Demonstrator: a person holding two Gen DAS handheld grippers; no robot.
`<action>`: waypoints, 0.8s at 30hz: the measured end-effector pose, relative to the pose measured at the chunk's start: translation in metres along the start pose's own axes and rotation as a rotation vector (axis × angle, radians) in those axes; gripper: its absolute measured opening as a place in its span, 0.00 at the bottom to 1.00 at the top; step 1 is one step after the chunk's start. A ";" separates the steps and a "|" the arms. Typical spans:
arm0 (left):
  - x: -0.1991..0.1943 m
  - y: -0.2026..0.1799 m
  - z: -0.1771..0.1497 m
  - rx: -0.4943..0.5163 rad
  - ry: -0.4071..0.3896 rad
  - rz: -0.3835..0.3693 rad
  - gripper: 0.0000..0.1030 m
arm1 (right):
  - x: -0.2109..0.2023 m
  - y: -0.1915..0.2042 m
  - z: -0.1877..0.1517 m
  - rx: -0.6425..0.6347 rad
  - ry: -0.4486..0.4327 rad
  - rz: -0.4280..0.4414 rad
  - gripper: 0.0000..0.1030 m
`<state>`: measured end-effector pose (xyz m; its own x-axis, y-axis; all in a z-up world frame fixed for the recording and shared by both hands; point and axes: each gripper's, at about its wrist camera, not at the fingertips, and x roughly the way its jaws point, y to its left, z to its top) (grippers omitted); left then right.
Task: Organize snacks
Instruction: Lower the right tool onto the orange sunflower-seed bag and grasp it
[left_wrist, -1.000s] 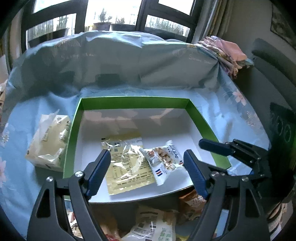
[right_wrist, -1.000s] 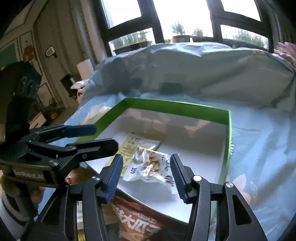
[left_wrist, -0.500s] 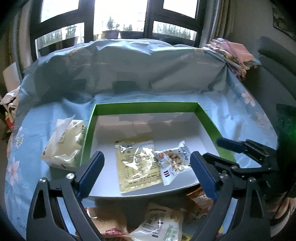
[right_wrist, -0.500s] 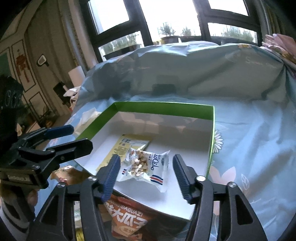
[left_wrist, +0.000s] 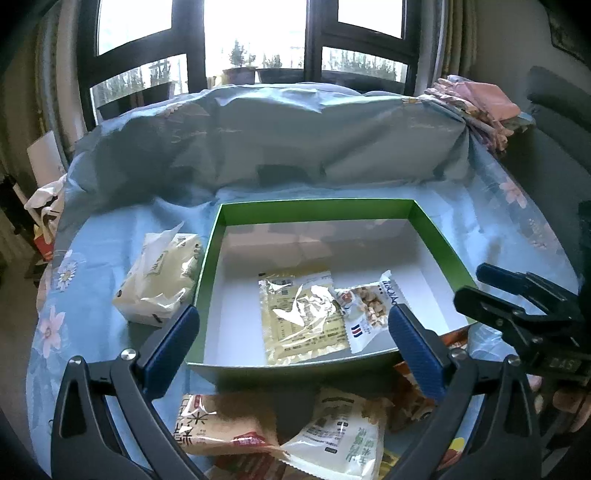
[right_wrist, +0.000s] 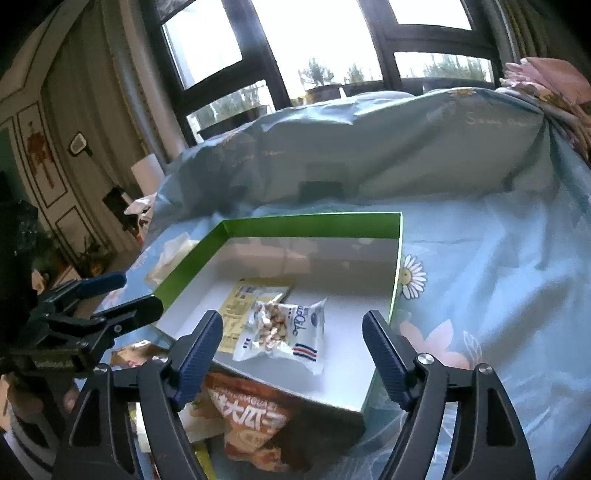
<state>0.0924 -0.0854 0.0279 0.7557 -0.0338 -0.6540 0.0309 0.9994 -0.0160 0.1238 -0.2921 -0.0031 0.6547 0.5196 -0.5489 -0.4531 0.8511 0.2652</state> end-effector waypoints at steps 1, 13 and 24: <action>0.000 -0.001 -0.001 0.005 0.006 0.001 1.00 | -0.001 0.000 -0.001 0.004 -0.001 0.000 0.77; -0.001 -0.003 -0.010 -0.008 0.039 -0.017 1.00 | -0.013 -0.009 -0.021 0.060 0.005 0.022 0.77; -0.005 -0.006 -0.020 -0.070 0.104 -0.220 1.00 | -0.027 -0.001 -0.048 0.008 0.018 0.034 0.77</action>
<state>0.0756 -0.0910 0.0158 0.6646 -0.2527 -0.7031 0.1390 0.9665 -0.2160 0.0775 -0.3107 -0.0261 0.6280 0.5466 -0.5539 -0.4701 0.8337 0.2897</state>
